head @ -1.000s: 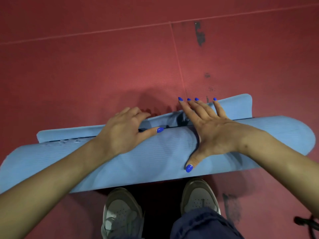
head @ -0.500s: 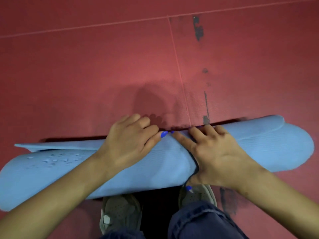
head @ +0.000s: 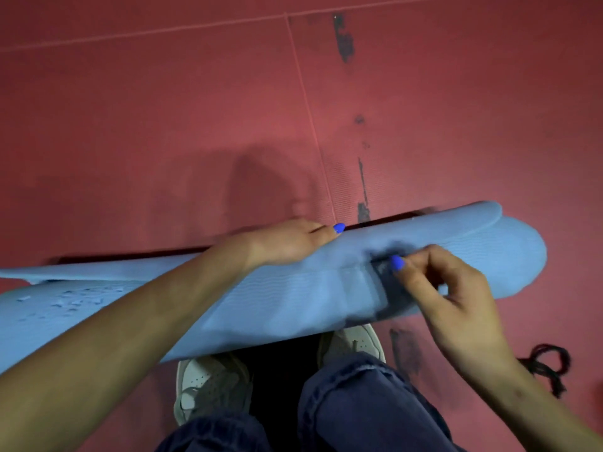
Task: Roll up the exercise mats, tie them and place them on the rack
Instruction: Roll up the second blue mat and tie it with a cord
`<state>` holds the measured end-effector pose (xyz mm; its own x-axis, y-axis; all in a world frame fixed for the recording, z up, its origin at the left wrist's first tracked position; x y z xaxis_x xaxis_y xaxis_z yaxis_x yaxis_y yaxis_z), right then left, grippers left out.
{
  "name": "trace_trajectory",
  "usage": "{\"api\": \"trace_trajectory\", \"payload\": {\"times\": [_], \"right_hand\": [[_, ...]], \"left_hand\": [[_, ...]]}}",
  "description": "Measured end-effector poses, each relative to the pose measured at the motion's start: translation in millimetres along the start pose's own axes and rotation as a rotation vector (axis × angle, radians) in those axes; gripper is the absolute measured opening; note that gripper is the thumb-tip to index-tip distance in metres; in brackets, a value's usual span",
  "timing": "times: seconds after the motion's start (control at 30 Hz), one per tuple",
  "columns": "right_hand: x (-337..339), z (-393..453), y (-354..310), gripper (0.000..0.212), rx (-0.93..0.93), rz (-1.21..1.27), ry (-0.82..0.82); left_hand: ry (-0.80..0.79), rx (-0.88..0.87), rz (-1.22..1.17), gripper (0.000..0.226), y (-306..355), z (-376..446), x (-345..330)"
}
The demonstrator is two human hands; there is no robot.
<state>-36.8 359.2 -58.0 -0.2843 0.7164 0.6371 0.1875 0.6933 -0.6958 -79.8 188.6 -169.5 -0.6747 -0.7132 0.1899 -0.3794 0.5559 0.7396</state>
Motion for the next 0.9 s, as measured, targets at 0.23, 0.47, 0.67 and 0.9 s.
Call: {"api": "trace_trajectory", "payload": {"times": [0.23,0.47,0.67,0.9], "right_hand": [[-34,-60,102,0.089,-1.063,1.295,0.009],[-35,-27,71,0.097,-0.716,1.365,-0.081],[18,-41,1,0.107,-0.424,1.085,0.04],[114,-103,-150,0.099,0.207,0.862,0.044]], "left_hand": [[-0.002,-0.04,-0.039,0.057,3,-4,-1],[0.065,0.017,0.286,0.075,44,-22,-1],[0.296,-0.088,-0.12,0.09,121,-98,21],[0.526,-0.629,-0.133,0.082,258,-275,39]]}}
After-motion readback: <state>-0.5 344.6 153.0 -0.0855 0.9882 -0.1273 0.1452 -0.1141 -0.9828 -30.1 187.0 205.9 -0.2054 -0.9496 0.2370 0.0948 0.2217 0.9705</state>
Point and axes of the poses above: each hand's wrist, its own z-axis towards the middle knuckle, its own x-axis out of the back of the hand, y = z × x, the point moved 5 cm from there along z, towards the middle knuckle, and after that the axes turned 13 degrees about -z, right-handed, at the moved point
